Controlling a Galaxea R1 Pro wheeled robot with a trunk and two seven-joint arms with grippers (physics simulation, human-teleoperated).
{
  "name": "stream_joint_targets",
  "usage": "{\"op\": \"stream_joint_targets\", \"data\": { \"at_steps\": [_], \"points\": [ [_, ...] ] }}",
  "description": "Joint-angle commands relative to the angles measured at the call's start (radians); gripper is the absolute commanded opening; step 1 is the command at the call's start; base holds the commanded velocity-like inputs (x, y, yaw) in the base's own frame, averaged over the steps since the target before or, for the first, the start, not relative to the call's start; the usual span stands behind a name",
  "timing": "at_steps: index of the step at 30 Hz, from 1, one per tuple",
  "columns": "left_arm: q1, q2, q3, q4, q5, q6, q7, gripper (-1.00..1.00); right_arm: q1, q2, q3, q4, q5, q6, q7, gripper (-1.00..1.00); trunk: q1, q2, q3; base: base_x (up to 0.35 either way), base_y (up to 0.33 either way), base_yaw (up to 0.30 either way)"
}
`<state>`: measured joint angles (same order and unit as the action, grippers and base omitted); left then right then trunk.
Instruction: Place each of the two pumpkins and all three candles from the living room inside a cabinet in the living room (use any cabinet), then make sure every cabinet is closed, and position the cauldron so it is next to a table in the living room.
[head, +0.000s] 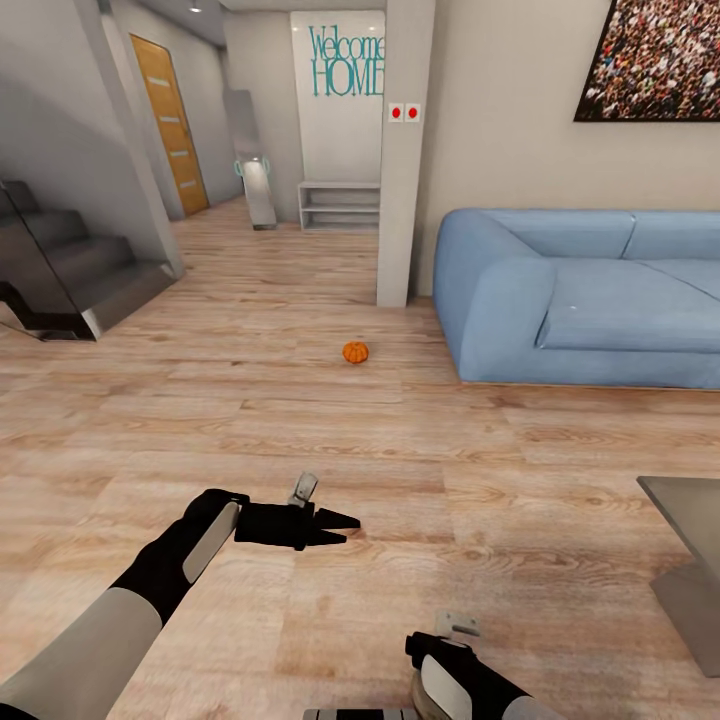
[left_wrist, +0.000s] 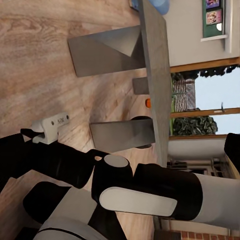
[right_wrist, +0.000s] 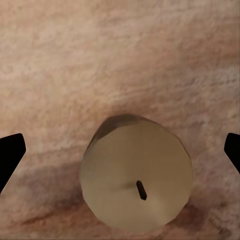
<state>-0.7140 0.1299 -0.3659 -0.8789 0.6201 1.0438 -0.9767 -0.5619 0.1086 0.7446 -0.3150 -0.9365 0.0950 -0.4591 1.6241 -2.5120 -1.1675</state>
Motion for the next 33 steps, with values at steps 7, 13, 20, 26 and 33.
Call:
{"op": "stream_joint_targets", "data": {
  "at_steps": [7,13,20,26,33],
  "points": [
    [-0.001,0.001,-0.002,0.000,0.001,0.003,-0.003,1.00,-0.001,0.000,0.008,0.001,-0.002,0.002,-0.007,1.00,0.000,0.000,-0.001,0.000,0.000,0.000],
    [-0.001,0.001,-0.002,0.000,0.001,0.003,-0.004,1.00,-0.001,-0.001,0.008,0.003,-0.002,0.002,-0.007,1.00,0.002,-0.002,-0.020,0.000,0.000,0.000],
    [-0.001,0.001,-0.002,0.000,0.001,0.003,-0.004,1.00,-0.001,-0.002,0.009,0.005,-0.002,0.002,-0.007,1.00,0.002,-0.002,-0.020,0.000,0.000,0.000],
    [-0.001,0.001,-0.002,0.000,0.001,0.003,-0.004,1.00,-0.001,-0.003,0.010,0.005,-0.002,0.003,-0.007,1.00,0.002,-0.002,-0.024,0.000,0.000,0.000],
    [-0.001,0.001,-0.002,-0.001,0.001,0.003,-0.004,1.00,-0.001,-0.005,0.009,0.005,-0.001,0.007,-0.007,1.00,0.004,-0.003,-0.039,0.000,0.000,0.000]
  ]
}}
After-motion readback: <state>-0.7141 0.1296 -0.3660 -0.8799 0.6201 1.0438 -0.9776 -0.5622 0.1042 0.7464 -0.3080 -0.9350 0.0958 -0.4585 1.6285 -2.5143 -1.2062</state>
